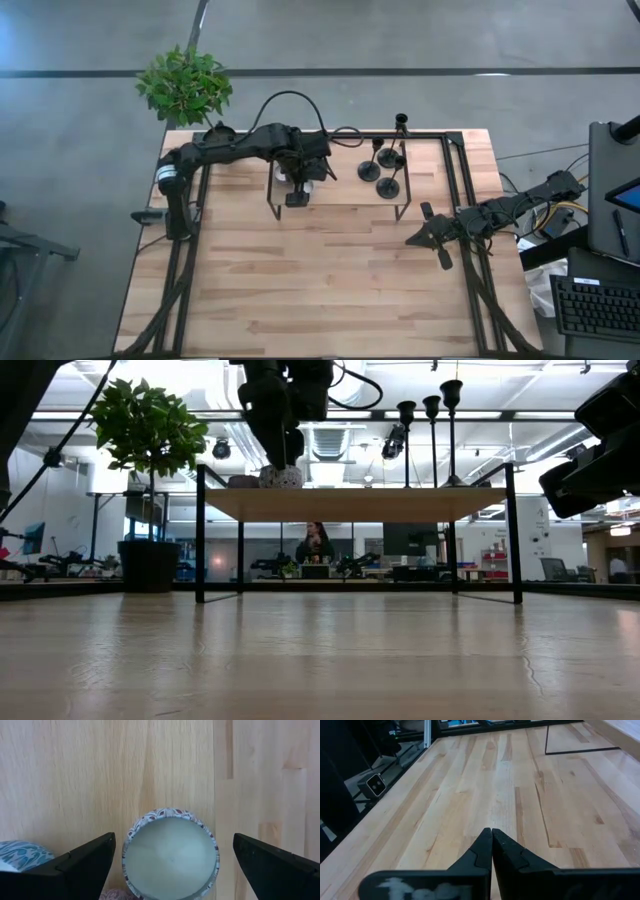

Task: Pick & Place candle stick holders
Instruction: Return to Home Position

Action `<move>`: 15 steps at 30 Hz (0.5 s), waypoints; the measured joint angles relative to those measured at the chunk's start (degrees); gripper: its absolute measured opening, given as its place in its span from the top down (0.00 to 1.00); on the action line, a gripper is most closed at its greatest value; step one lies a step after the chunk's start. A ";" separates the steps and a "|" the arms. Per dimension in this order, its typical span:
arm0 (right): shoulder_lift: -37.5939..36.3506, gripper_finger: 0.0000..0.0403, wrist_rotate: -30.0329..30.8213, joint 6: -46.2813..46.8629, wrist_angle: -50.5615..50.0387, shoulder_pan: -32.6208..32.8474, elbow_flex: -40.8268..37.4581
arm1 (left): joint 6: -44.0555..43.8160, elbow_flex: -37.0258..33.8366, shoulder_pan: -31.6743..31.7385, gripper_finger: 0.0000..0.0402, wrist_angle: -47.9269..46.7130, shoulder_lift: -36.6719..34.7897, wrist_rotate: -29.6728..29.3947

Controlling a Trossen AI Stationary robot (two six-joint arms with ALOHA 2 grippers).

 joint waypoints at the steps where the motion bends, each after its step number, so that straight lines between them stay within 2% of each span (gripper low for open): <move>1: 0.00 0.98 -0.02 0.00 0.00 0.01 0.01 | 0.00 0.00 0.00 0.00 -0.04 -0.04 0.00; 7: 0.01 0.98 -0.01 0.00 -0.02 0.00 0.02 | 0.80 3.65 0.00 0.00 -2.97 -0.22 -0.48; 15: 0.00 0.98 0.00 0.00 0.00 0.01 0.01 | 0.70 14.09 -0.35 0.00 -8.45 -0.26 -0.94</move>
